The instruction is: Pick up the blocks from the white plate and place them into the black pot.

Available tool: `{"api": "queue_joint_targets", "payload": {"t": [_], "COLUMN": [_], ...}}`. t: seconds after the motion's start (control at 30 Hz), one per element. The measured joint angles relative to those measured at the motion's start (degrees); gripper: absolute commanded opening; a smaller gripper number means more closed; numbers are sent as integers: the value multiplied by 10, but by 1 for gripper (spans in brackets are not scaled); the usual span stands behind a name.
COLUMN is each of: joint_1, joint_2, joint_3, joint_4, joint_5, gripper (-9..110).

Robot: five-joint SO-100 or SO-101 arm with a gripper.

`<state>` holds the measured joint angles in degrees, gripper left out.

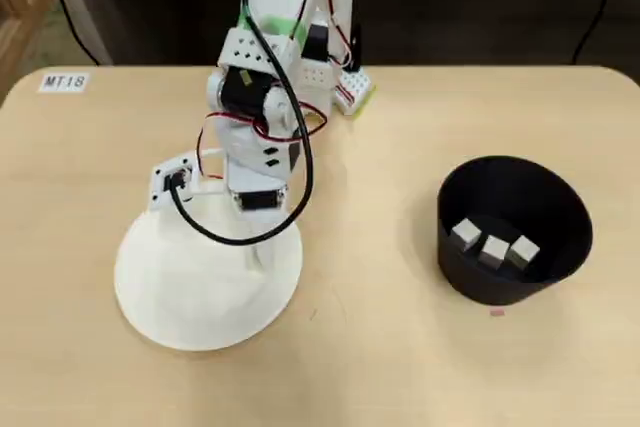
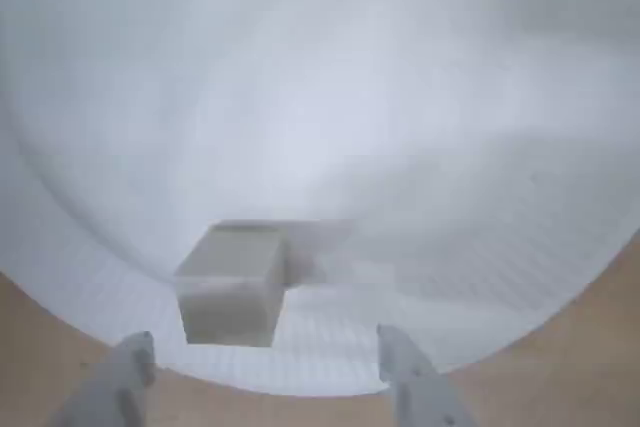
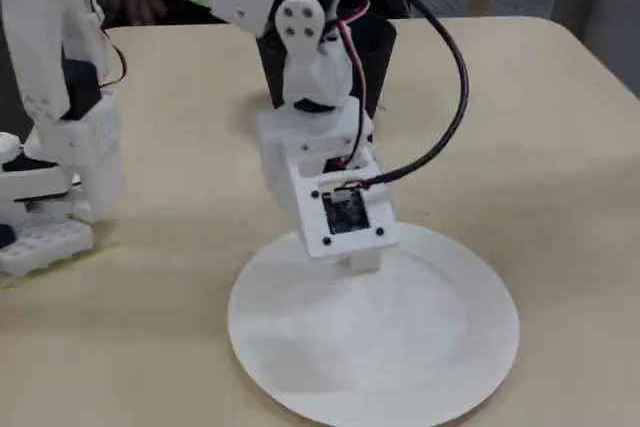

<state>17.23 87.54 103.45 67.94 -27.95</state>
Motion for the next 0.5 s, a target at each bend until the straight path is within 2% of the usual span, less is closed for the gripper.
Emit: {"api": "queue_joint_targets", "payload": {"t": [0.2, 0.5], "joint_1": [2, 1], "joint_2": [-37, -59], "joint_3": [-40, -62], "joint_4": [-5, -6], "joint_5": [0, 0], "gripper": [24, -2]}}
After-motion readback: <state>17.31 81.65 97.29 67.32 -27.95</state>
